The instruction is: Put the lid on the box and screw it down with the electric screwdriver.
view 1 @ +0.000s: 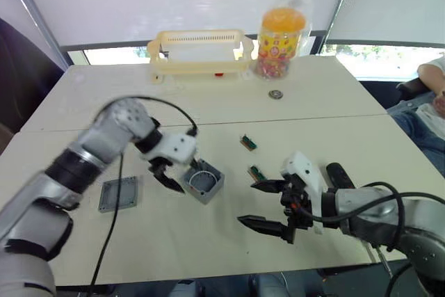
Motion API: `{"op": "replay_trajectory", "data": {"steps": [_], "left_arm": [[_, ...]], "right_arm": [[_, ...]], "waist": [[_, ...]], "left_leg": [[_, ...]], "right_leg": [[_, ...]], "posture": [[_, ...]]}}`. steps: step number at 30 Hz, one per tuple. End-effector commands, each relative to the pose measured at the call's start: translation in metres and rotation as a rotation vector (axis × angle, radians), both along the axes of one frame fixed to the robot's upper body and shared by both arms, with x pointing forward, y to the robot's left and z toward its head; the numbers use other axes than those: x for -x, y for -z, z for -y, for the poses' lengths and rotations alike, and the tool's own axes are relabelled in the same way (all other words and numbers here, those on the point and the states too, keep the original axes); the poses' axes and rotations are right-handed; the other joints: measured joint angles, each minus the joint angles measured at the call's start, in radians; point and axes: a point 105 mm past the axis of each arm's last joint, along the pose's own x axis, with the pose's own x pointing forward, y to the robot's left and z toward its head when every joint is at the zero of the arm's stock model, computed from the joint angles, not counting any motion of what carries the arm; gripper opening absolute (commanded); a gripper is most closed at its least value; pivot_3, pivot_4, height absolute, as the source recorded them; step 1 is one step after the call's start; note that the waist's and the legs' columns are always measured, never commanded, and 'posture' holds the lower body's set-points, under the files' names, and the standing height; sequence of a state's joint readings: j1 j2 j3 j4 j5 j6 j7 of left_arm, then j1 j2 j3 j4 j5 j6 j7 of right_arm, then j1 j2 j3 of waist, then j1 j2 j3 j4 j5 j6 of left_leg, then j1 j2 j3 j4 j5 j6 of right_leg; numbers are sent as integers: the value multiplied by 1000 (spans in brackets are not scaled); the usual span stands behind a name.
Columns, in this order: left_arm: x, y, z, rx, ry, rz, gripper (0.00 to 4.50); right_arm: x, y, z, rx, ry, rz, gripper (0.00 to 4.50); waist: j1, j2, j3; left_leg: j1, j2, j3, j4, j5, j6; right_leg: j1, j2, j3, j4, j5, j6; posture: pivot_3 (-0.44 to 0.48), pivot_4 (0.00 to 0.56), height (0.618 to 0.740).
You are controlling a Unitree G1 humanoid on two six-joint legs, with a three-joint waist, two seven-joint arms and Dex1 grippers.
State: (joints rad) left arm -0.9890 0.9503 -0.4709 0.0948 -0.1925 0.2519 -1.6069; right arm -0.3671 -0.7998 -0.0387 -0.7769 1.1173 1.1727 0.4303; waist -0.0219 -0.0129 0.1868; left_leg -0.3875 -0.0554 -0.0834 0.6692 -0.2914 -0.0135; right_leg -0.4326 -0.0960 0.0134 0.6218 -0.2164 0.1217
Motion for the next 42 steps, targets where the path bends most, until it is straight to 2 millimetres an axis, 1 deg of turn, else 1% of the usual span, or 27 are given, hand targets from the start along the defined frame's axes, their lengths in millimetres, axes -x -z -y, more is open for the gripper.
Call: {"op": "replay_trajectory", "data": {"steps": [1, 2, 4, 6, 8, 10, 11, 12, 13, 15, 17, 19, 24, 27, 31, 36, 42], "left_arm": [[7, -33, -30, 131, -246, 8, 3291], [7, -36, -41, 165, -352, 13, 3817], [7, -36, -64, 206, -571, 32, 4472], [12, -28, -91, 239, -831, 29, 4472], [19, -21, -111, 259, -1041, 24, 4472], [30, -7, -138, 265, -1317, -6, 4472], [37, -1, -148, 281, -1439, -34, 4472], [42, 4, -156, 300, -1525, -56, 4472], [45, 9, -161, 311, -1573, -68, 4472], [50, 23, -170, 321, -1649, -80, 4472], [54, 39, -176, 329, -1709, -100, 4472], [55, 50, -179, 369, -1752, -142, 4472], [58, 71, -176, 407, -1799, -236, 4472], [56, 76, -179, 414, -1839, -272, 4472], [49, 76, -183, 400, -1876, -300, 4472], [32, 77, -177, 376, -1891, -332, 4472], [22, 84, -170, 314, -1901, -373, 4472]], "right_arm": [[1, -22, -6, -66, -107, 35, 4500], [0, -26, -7, -73, -137, 34, 4500], [3, -28, -11, -71, -212, 21, 4500], [2, -29, -15, -56, -268, 27, 4500], [0, -29, -17, -46, -311, 35, 4500], [4, -29, -21, -32, -389, 36, 4500], [5, -28, -24, -24, -423, 37, 4500], [7, -28, -26, -20, -453, 41, 4500], [7, -27, -28, -17, -473, 45, 4500], [6, -24, -32, -26, -510, 44, 4500], [0, -18, -34, -38, -519, 38, 4500], [-4, -12, -35, -40, -521, 37, 4500], [-2, -5, -43, -51, -540, 39, 4500], [0, -5, -49, -70, -535, 39, 4500], [3, -6, -54, -93, -510, 43, 4500], [3, -8, -59, -113, -453, 60, 4500], [5, -8, -59, -121, -387, 57, 4500]], "waist": [[-1, 0, 0], [-5, 1, 0], [-7, 0, 0], [-5, 0, 0], [-1, -1, 1], [2, -2, 1], [5, -2, 1], [6, -2, 1], [6, -2, 1], [6, -2, 1], [6, -2, 1], [9, -3, 1], [11, -4, 1], [11, -4, 0], [11, -4, 0], [12, -4, 0], [9, -4, 0]], "left_leg": [[0, 0, 0, 0, 0, 0], [0, 0, 0, -1, 0, 0], [1, 1, 0, -1, 0, 0], [1, 1, 0, -1, 0, 0], [1, 0, 0, -1, 0, 0], [1, 0, 0, 0, 0, 0], [1, 0, 0, 0, 0, 0], [1, 0, 0, 0, 0, 0], [1, 0, 0, 0, 0, 0], [2, 0, -1, 0, 0, 0], [4, 0, 0, 0, 0, -1], [4, 0, 0, -1, 1, -3], [3, 0, -1, -1, 2, -6], [3, 0, -1, -2, 3, -7], [3, 0, -1, -2, 3, -8], [3, -1, -2, -2, 3, -8], [1, -1, -1, -3, 4, -9]], "right_leg": [[0, 0, 0, 0, 0, 0], [0, 0, 0, 0, 0, 0], [0, 0, 1, 1, -1, 1], [0, 0, 0, 2, -1, 1], [0, 0, 1, 3, -1, 1], [0, 0, 0, 4, -1, 1], [-1, 0, 1, 4, -1, 1], [0, 0, 0, 4, -1, 1], [-1, 0, 0, 4, -1, 1], [-1, 0, 0, 5, -1, 1], [0, 0, 1, 5, -1, 1], [0, 0, 1, 6, -1, 1], [-2, -2, 2, 6, 0, 0], [-2, -2, 2, 7, 0, 0], [-4, -2, 2, 7, 0, -1], [-4, -2, 2, 7, 0, -1], [-6, -2, 3, 8, 1, -1]], "posture": [[0, 150, 740], [0, 150, 740], [0, 150, 740], [0, 150, 740], [0, 150, 740], [0, 150, 740], [0, 150, 740], [0, 150, 740], [0, 150, 740], [0, 150, 740], [0, 150, 740], [0, 150, 740], [0, 150, 740], [0, 150, 740], [0, 150, 740], [0, 150, 740], [0, 150, 740]]}}
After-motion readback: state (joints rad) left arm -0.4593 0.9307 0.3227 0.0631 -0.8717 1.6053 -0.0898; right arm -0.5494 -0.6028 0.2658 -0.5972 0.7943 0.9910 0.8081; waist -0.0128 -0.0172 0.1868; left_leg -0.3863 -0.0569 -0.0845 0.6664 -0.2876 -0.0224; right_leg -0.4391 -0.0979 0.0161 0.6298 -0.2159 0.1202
